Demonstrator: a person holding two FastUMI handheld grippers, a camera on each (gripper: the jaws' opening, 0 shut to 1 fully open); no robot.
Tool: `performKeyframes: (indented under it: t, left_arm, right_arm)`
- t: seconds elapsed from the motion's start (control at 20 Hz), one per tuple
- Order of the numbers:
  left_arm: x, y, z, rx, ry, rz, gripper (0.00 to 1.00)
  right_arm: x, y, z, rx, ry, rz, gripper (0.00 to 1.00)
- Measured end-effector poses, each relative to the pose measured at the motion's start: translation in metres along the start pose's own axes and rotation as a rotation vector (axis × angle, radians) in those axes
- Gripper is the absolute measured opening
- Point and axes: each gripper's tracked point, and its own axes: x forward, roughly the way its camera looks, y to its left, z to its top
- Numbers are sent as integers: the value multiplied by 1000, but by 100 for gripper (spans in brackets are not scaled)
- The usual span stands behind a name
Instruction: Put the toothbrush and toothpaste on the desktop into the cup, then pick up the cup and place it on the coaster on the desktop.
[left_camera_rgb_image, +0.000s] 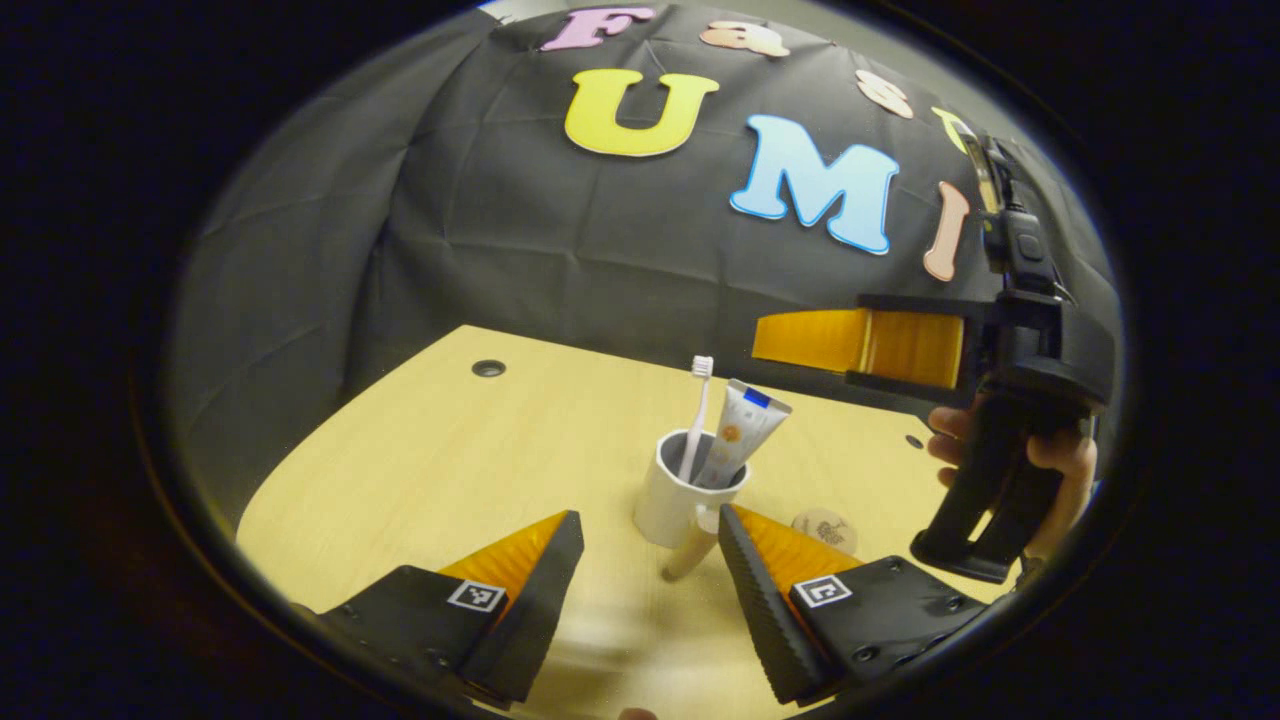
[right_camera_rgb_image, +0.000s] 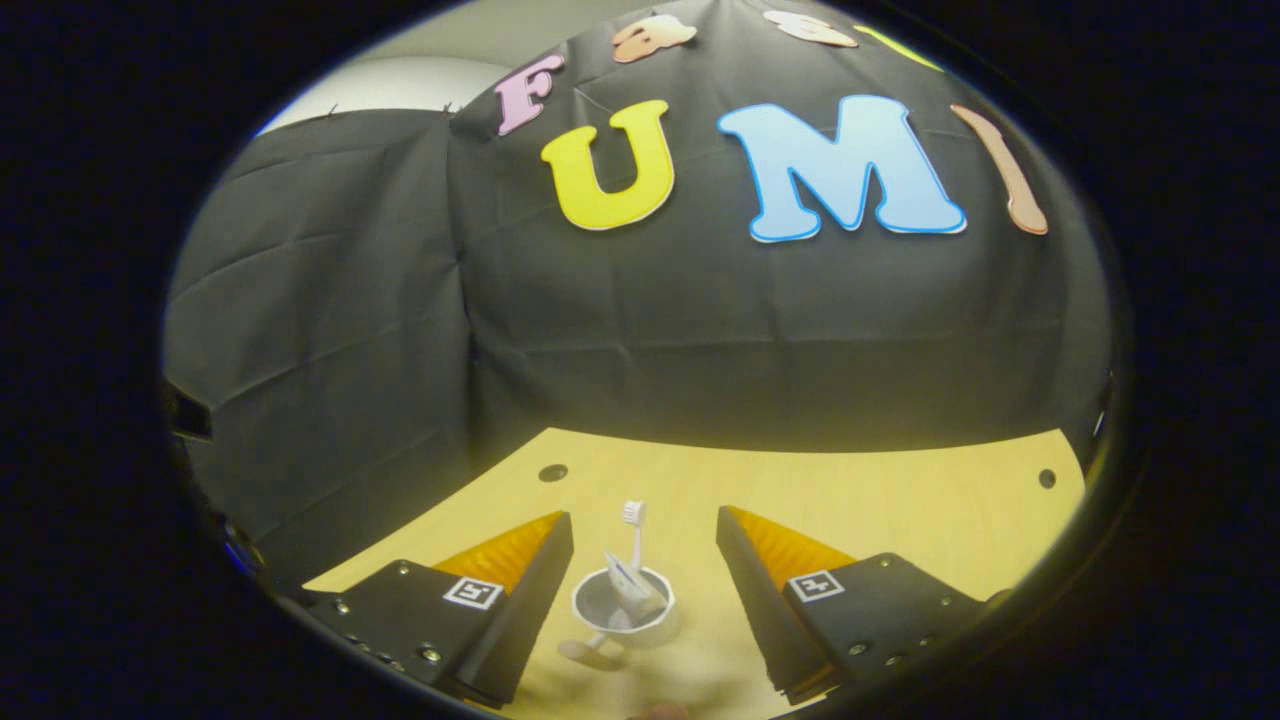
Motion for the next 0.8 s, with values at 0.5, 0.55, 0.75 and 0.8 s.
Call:
performKeyframes:
  t: [0.5, 0.55, 0.75, 0.8]
  left_arm:
    - [25, -34, -14, 59, 105, -38, 89]
    - [31, -35, -18, 58, 130, -41, 89]
    - [50, -33, -35, 23, 227, -27, 89]
    - [56, -31, -38, 19, 246, -25, 89]
  right_arm:
    - [-79, -49, -3, 3, 2, -123, 88]
    - [-91, -53, -7, 9, 9, -135, 84]
    - [-131, -72, -25, 23, 32, -200, 84]
    - [-140, -78, -29, 21, 34, -218, 88]
